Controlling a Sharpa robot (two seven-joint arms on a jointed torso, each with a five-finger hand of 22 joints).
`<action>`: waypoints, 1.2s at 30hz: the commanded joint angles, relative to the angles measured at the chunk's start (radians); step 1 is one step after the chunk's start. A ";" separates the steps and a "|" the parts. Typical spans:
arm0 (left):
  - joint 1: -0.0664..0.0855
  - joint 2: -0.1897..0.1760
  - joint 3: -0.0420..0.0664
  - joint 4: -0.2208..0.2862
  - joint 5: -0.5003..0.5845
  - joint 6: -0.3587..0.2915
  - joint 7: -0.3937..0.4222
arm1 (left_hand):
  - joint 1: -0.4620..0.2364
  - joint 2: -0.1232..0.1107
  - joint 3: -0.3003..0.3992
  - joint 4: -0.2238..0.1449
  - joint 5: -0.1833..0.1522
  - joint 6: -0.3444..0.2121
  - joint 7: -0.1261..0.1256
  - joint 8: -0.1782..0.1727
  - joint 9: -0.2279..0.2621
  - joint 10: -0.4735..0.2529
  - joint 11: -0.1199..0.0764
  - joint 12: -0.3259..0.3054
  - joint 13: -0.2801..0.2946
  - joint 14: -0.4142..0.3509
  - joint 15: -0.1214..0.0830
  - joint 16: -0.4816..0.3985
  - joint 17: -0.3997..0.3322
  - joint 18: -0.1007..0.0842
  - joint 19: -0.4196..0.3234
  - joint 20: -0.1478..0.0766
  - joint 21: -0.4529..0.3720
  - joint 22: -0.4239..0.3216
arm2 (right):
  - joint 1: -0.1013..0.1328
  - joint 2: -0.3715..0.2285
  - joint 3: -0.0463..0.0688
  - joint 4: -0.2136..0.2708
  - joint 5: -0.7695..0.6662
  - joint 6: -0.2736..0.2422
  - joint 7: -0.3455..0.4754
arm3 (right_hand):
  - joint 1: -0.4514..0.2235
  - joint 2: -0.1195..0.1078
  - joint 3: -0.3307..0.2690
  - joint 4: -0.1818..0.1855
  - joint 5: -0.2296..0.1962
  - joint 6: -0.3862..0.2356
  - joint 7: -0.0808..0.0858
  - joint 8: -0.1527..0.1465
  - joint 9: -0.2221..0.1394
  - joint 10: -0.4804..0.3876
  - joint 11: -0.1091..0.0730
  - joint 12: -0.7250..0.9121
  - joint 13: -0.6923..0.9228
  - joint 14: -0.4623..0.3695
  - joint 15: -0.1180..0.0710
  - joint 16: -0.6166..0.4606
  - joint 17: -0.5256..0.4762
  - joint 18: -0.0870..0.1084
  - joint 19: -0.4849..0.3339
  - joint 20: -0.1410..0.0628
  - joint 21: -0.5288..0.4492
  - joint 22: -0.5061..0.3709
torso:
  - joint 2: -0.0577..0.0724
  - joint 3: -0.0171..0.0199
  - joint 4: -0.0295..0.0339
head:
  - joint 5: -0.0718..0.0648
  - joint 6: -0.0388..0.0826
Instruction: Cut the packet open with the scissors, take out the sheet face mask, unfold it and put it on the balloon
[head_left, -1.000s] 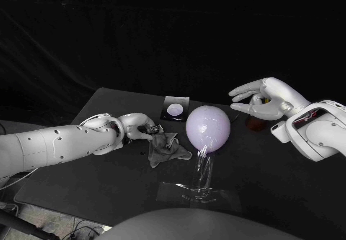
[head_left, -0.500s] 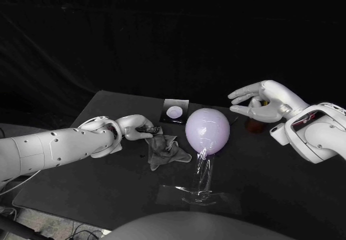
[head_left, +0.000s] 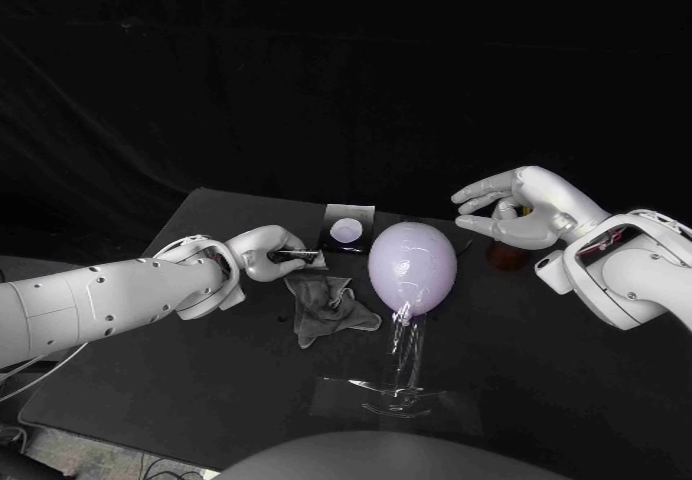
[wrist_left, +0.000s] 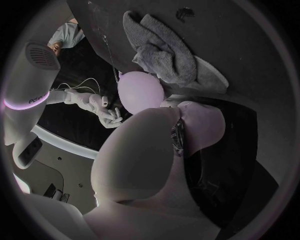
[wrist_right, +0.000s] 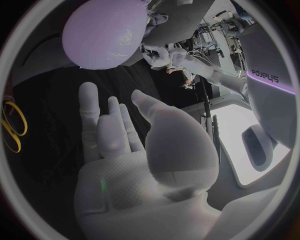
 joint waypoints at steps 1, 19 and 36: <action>0.021 0.001 0.005 0.011 0.124 -0.044 0.071 | -0.023 -0.007 0.014 -0.003 0.006 0.007 -0.002 0.011 0.008 0.018 -0.001 0.001 0.001 0.016 -0.003 0.006 0.002 -0.004 0.012 -0.002 0.008 0.002 | 0.000 0.004 0.001 -0.003 0.006 -0.007 0.007 | 0.005 0.008 0.005 0.002 0.000 0.009 -0.001 0.005 0.002 0.010 -0.001 0.001 0.001 -0.002 0.005 0.005 0.002 0.009 -0.007 -0.001 0.004 0.002 | 0.000 0.0007 -0.0012 | -0.002 0.008; 0.060 0.060 0.010 0.062 0.638 0.056 0.165 | -0.084 -0.033 -0.058 -0.073 0.005 0.044 -0.036 0.066 0.032 0.208 -0.054 0.062 0.020 0.117 -0.048 0.060 0.040 -0.003 0.075 -0.035 0.081 0.035 | 0.022 0.039 0.003 -0.016 0.118 0.004 -0.039 | 0.016 0.026 0.065 0.030 -0.031 0.056 -0.032 0.028 0.015 0.131 -0.034 0.022 0.017 0.060 -0.021 0.202 0.318 -0.009 0.041 -0.018 0.134 0.129 | -0.001 -0.0010 -0.0025 | -0.054 0.083; 0.067 0.113 0.014 0.099 0.909 0.190 0.217 | -0.102 0.003 -0.197 -0.149 0.006 0.065 -0.058 0.086 0.050 0.280 -0.085 0.104 0.023 0.183 -0.084 0.119 0.090 -0.013 0.089 -0.079 0.202 0.109 | 0.059 0.139 0.004 -0.047 0.125 0.062 -0.168 | 0.003 0.003 0.011 0.074 -0.036 0.089 -0.076 0.051 0.052 0.204 -0.084 0.303 0.357 0.046 -0.061 0.213 0.298 -0.025 0.064 -0.052 0.234 0.242 | 0.001 0.0008 -0.0006 | -0.107 0.139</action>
